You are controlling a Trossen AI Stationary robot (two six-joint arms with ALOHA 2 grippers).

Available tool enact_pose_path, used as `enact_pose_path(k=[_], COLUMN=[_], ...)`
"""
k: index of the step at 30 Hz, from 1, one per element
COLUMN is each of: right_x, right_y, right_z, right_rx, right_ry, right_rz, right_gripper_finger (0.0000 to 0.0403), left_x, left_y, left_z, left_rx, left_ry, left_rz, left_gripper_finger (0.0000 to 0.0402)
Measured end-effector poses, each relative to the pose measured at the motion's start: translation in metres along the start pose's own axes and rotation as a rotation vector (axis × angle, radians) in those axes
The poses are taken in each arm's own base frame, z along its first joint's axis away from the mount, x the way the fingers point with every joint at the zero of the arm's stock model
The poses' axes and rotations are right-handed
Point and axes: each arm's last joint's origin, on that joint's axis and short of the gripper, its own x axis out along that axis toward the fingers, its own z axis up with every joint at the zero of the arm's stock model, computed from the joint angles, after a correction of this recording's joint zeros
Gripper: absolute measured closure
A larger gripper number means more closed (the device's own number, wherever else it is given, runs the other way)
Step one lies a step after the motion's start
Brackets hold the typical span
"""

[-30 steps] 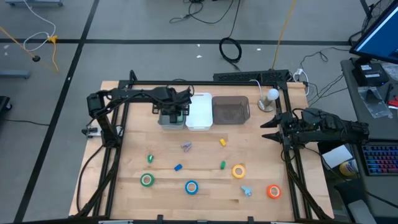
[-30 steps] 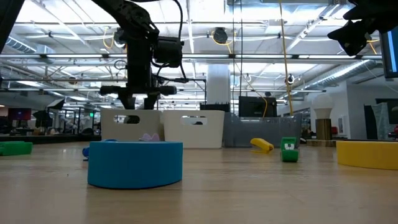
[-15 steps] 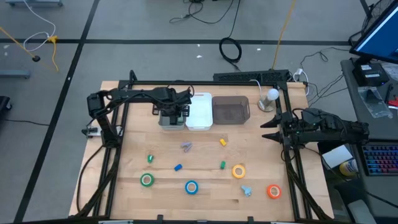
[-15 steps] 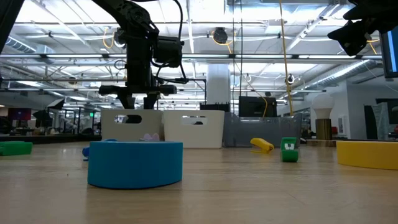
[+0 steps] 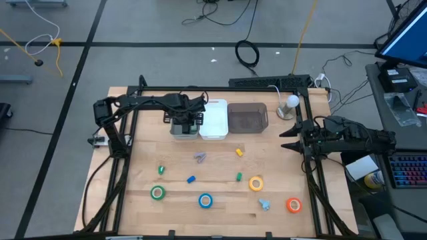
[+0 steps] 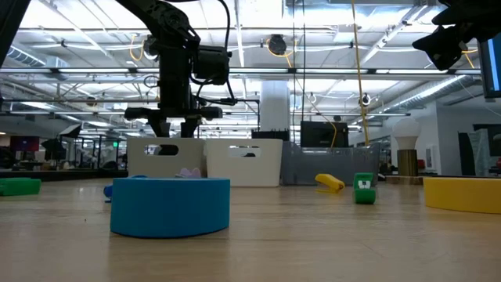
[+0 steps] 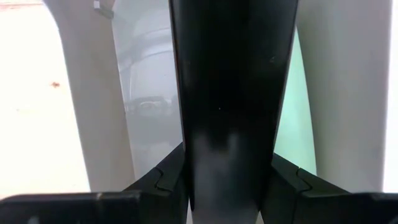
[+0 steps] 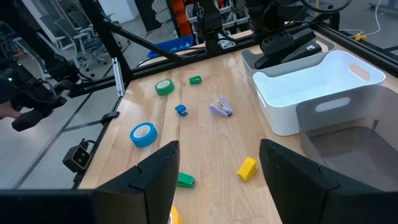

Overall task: Pick and place Stapler, Stapler remover, tape
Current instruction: Put the black stapler into the gray bin, then put the blue stapler into the gray bin

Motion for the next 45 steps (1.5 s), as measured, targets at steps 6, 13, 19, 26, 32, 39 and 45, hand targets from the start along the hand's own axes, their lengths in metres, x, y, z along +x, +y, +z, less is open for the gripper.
enact_pose_path(k=[6, 13, 19, 26, 32, 39, 45], right_x=[0.0, 0.0, 0.0, 0.0, 0.0, 0.0, 0.0], right_y=[0.0, 0.0, 0.0, 0.0, 0.0, 0.0, 0.0], right_z=[0.0, 0.0, 0.0, 0.0, 0.0, 0.0, 0.0], right_rx=[0.001, 0.003, 0.003, 0.003, 0.004, 0.003, 0.0], right_ry=[0.0, 0.0, 0.0, 0.0, 0.001, 0.002, 0.001], right_rz=[0.0, 0.0, 0.0, 0.001, 0.003, 0.004, 0.004], right_gripper_finger=[0.0188, 0.0188, 0.0188, 0.0188, 0.0188, 0.0188, 0.0188], left_x=[0.0, -0.001, -0.001, -0.021, -0.065, -0.101, -0.114], left_y=[0.0, 0.0, 0.0, -0.011, -0.017, -0.031, -0.042], left_z=[0.0, 0.0, 0.002, 0.011, 0.014, -0.035, -0.108], left_rx=[-0.012, -0.02, -0.006, 0.036, 0.058, 0.243, 0.46], left_ry=[0.001, -0.007, -0.008, -0.045, -0.103, -0.126, -0.091], left_rz=[-0.002, -0.001, -0.002, -0.061, -0.139, -0.272, -0.331], left_gripper_finger=[0.0211, 0.0178, 0.0211, 0.0239, 0.026, 0.0307, 0.0342])
